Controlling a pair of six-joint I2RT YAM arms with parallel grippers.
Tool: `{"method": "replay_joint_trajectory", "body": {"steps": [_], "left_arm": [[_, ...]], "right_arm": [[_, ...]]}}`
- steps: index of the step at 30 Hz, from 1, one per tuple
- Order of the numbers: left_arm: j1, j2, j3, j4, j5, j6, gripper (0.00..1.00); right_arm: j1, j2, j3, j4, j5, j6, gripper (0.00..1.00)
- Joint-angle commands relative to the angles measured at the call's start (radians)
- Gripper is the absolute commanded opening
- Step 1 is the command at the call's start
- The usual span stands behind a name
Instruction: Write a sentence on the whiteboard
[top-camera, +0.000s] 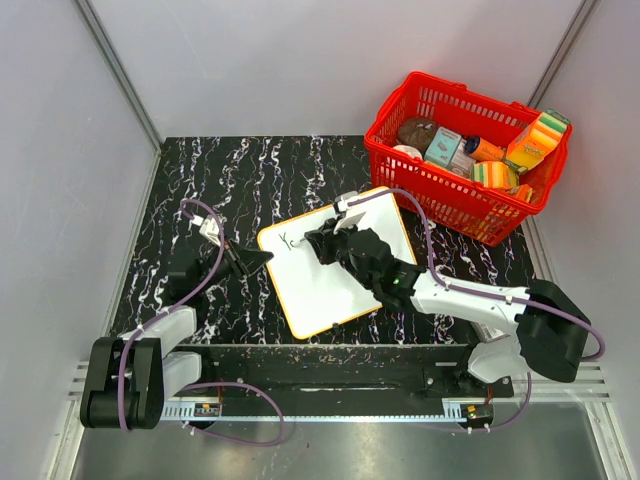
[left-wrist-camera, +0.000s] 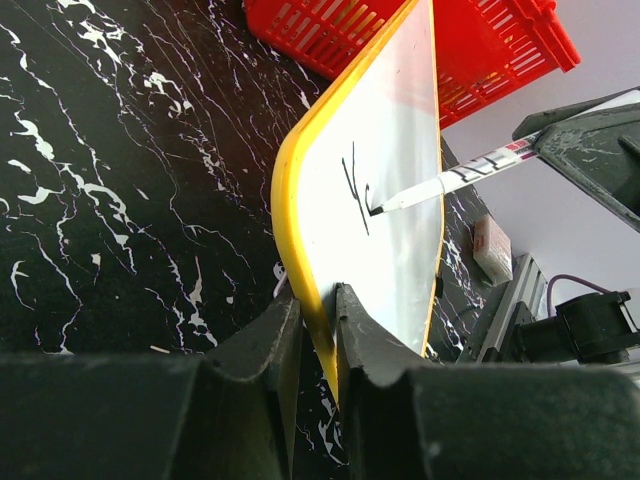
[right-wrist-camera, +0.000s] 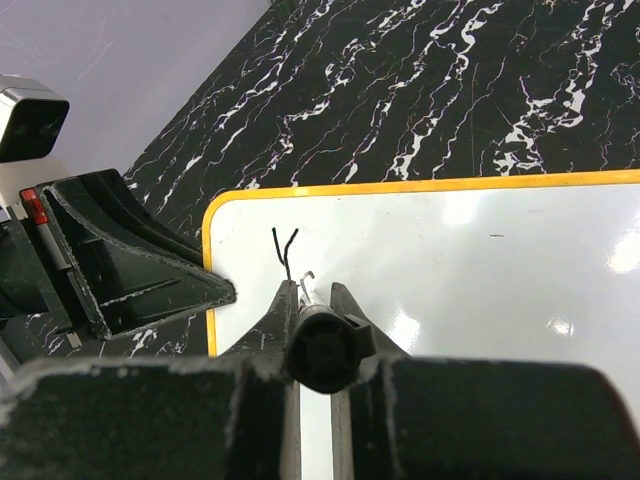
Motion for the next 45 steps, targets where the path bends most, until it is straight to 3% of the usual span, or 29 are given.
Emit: {"method": "replay_joint_trajectory", "body": {"steps": [1,14,25,45], "left_arm": [[-0.005,0.006,-0.008,0.031,0.018,0.063,0.0],[-0.005,0.004,-0.008,0.033,0.018,0.065,0.0],[-0.003,0.004,-0.008,0.031,0.018,0.066,0.0],[-0.005,0.0,-0.01,0.028,0.014,0.068,0.0]], "right_arm": [[-0.006,-0.006,-0.007,-0.036,0.066,-0.016,0.0],[-0.023,0.022,0.063,-0.051,0.11,-0.016,0.0],[-0.024,0.049,0.089,-0.046,0.034,-0.004,0.0],[-0.029,-0.07,0.063,-0.063,0.041,-0.008,0.0]]}}
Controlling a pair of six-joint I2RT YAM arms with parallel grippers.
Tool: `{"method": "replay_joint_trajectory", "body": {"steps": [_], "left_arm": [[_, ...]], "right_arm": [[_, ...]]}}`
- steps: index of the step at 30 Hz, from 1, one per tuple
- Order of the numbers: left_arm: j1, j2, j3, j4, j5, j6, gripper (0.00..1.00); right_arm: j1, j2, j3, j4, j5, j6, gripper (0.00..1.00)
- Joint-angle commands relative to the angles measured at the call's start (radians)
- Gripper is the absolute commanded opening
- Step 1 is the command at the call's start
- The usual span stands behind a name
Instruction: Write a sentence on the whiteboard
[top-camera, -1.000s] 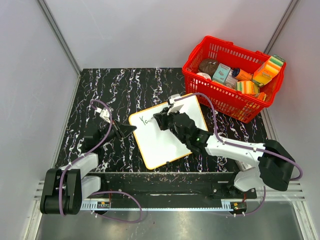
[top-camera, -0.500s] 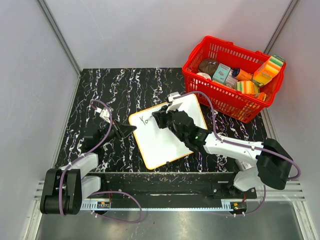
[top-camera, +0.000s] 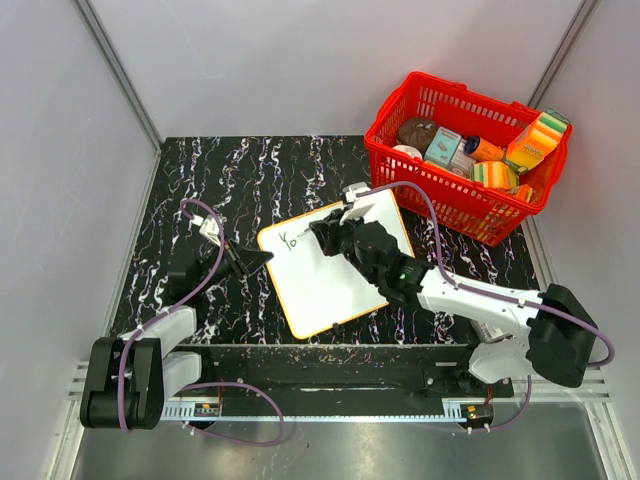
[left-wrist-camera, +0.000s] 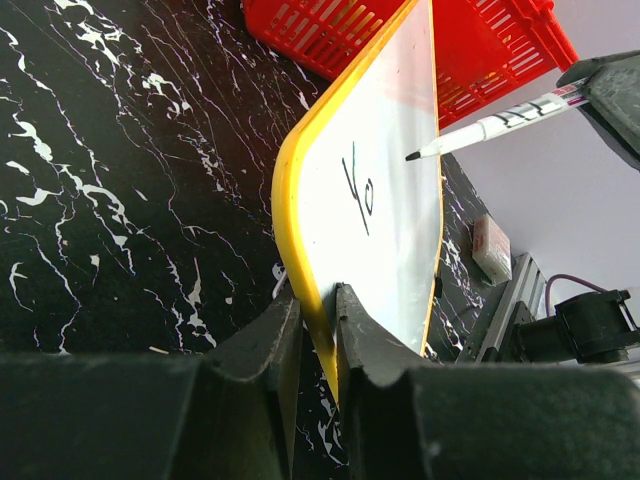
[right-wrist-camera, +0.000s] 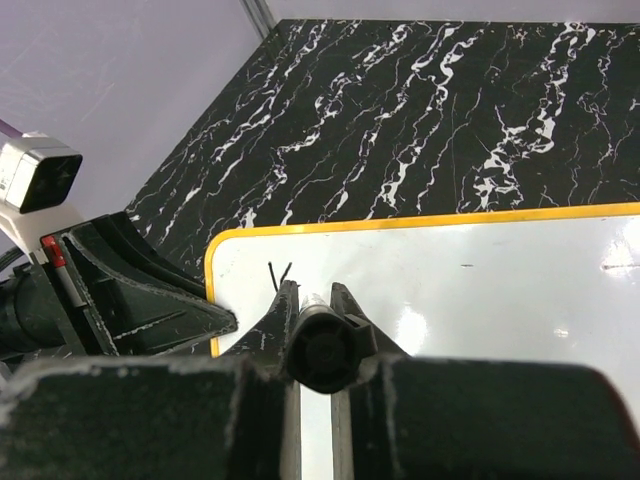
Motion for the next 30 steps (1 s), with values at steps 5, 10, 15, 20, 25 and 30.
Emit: {"method": "replay_joint_trajectory", "body": {"steps": [5,10,15,20,25,30], "left_arm": [[-0.005,0.001,-0.008,0.028,0.011,0.066,0.0],[-0.005,0.0,-0.01,0.028,0.012,0.065,0.0],[-0.003,-0.003,-0.013,0.027,0.009,0.066,0.0],[-0.005,0.0,-0.01,0.028,0.009,0.068,0.0],[-0.005,-0.002,-0.013,0.03,0.012,0.066,0.0],[-0.005,0.003,-0.01,0.031,0.011,0.066,0.0]], "right_arm": [[-0.019,-0.047,0.011,-0.021,0.014,-0.019,0.0],[-0.029,-0.058,0.004,-0.031,0.009,-0.027,0.0],[-0.036,-0.047,0.005,-0.037,0.002,-0.024,0.0],[-0.041,-0.027,0.01,-0.02,-0.01,-0.014,0.0],[-0.041,-0.01,0.028,-0.009,-0.035,-0.005,0.0],[-0.041,0.01,0.042,-0.001,-0.056,0.002,0.0]]}}
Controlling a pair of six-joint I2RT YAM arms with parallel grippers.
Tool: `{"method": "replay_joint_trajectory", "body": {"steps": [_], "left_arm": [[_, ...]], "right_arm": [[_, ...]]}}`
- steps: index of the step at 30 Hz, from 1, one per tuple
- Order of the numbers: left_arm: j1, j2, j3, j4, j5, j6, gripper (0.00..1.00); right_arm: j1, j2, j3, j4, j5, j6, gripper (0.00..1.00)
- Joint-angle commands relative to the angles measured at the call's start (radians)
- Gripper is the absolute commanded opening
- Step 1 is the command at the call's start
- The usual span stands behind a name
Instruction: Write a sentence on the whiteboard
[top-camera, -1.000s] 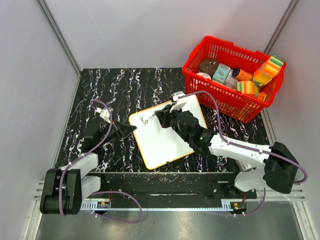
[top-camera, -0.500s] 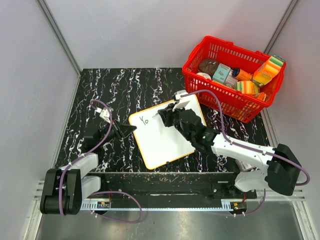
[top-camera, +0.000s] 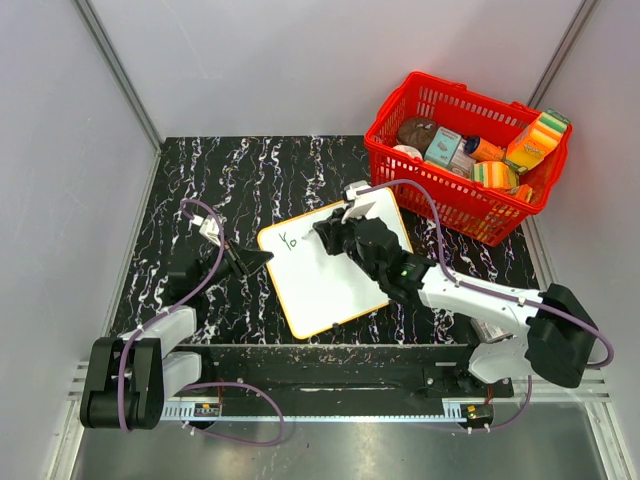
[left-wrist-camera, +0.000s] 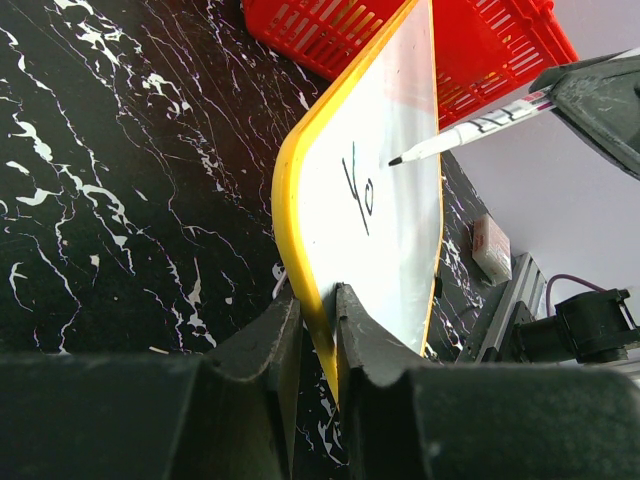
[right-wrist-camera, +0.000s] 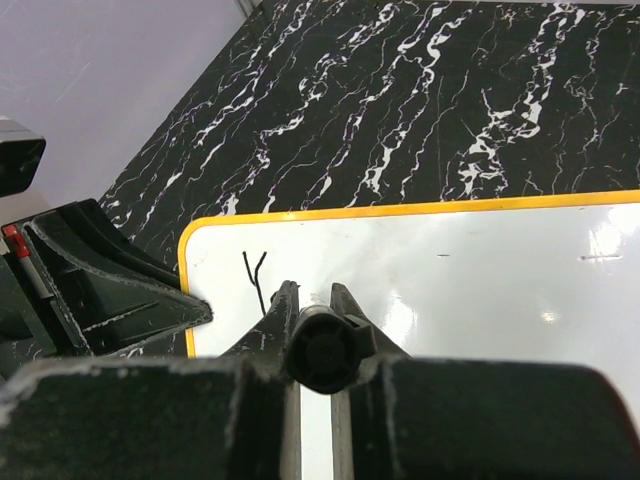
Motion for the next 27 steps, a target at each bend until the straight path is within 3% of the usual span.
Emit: {"method": "replay_joint_trajectory", "body": {"steps": [1,27], "left_arm": [[-0.005,0.004,-0.01,0.031,0.012,0.065,0.0],[-0.005,0.006,-0.011,0.035,0.017,0.062,0.0]], "right_arm": [[-0.007,0.015,0.045,0.051,-0.033,0.012,0.0],[-0.005,0.065,0.053,0.075,-0.008,0.021,0.0]]}}
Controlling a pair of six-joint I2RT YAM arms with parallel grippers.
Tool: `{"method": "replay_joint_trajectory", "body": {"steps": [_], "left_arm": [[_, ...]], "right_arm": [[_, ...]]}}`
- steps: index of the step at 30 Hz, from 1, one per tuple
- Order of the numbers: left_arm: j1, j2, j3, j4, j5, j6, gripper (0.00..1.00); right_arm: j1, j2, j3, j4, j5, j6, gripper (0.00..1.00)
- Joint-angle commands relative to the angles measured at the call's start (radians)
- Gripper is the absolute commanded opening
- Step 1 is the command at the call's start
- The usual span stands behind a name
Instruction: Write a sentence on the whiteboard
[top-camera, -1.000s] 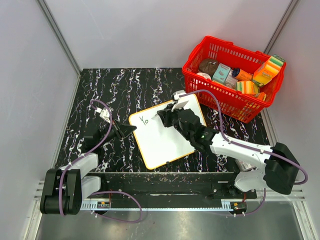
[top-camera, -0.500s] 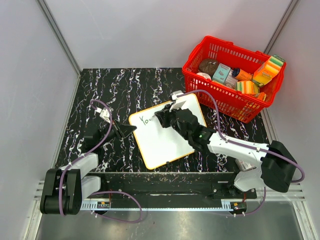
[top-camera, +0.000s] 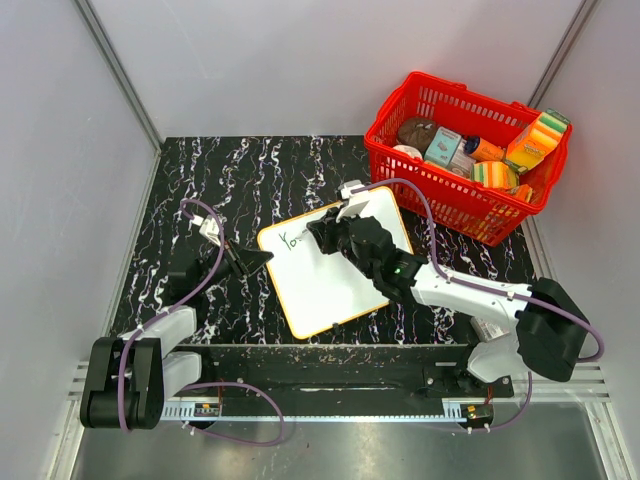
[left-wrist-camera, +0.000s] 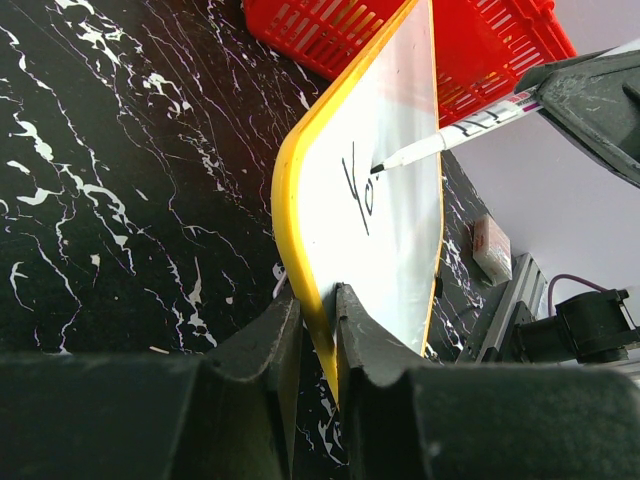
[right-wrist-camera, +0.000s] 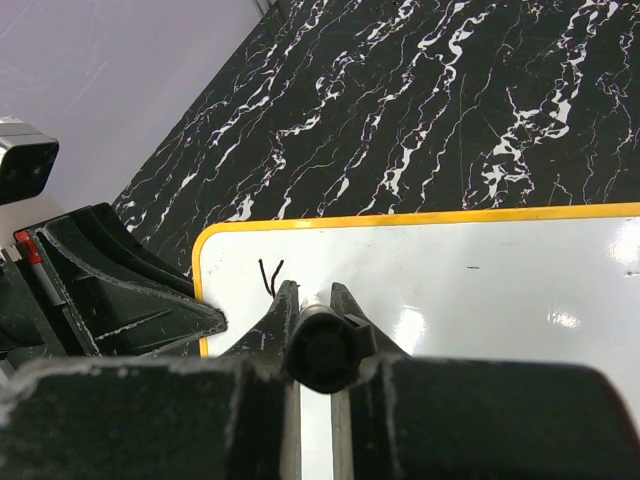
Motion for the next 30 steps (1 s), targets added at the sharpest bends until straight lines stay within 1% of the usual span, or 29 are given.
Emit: {"method": "replay_joint_trajectory", "body": {"steps": [1,30], "left_arm": [[-0.005,0.004,-0.011,0.037,0.016,0.062,0.0],[-0.005,0.003,-0.013,0.037,0.016,0.065,0.0]], "right_arm": [[-0.007,0.006,0.029,0.029,0.022,0.002,0.0],[-0.007,-0.045,-0.066,0.012,0.008,0.025,0.0]]}}
